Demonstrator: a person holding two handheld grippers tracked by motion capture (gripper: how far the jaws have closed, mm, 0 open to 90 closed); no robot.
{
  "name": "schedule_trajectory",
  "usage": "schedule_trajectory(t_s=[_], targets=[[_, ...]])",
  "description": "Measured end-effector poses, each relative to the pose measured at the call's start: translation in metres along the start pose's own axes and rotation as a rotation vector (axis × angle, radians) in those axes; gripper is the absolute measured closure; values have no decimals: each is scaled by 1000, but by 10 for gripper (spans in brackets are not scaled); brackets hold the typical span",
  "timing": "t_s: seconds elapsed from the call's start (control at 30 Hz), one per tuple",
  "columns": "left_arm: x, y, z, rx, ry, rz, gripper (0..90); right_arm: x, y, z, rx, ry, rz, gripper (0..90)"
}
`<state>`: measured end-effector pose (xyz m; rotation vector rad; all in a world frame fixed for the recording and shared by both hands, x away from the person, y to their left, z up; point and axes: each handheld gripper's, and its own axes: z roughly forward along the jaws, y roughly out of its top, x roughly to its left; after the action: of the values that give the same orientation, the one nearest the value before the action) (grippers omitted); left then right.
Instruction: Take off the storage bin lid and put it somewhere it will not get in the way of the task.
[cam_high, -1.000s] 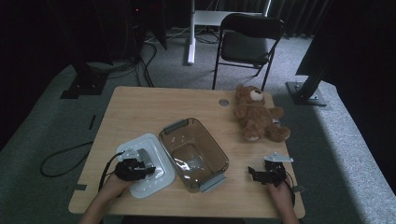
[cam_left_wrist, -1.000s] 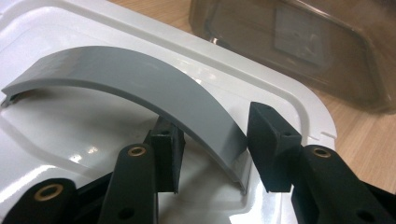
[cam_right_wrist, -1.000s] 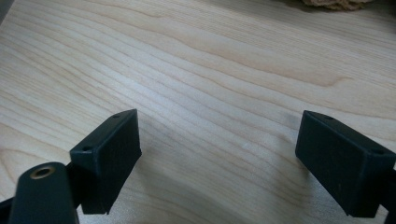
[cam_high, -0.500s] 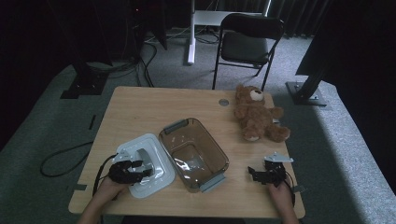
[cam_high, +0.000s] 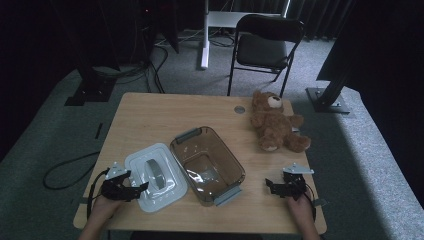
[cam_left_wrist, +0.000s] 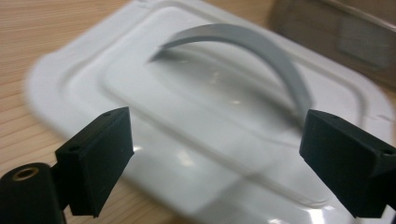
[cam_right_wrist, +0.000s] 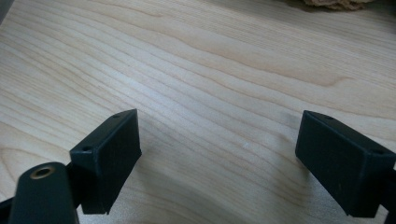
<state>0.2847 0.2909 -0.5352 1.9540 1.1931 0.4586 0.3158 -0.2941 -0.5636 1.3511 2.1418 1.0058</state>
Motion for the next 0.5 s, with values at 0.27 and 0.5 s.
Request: schedule_trajectory(t_s=[0.27,0.5], targets=[[17,-12,-10,1,175,-56,10,0,0,0,-1,2,1,132],[28,-23,-13,29,244,-95,11,0,0,0,-1,2,1,132]])
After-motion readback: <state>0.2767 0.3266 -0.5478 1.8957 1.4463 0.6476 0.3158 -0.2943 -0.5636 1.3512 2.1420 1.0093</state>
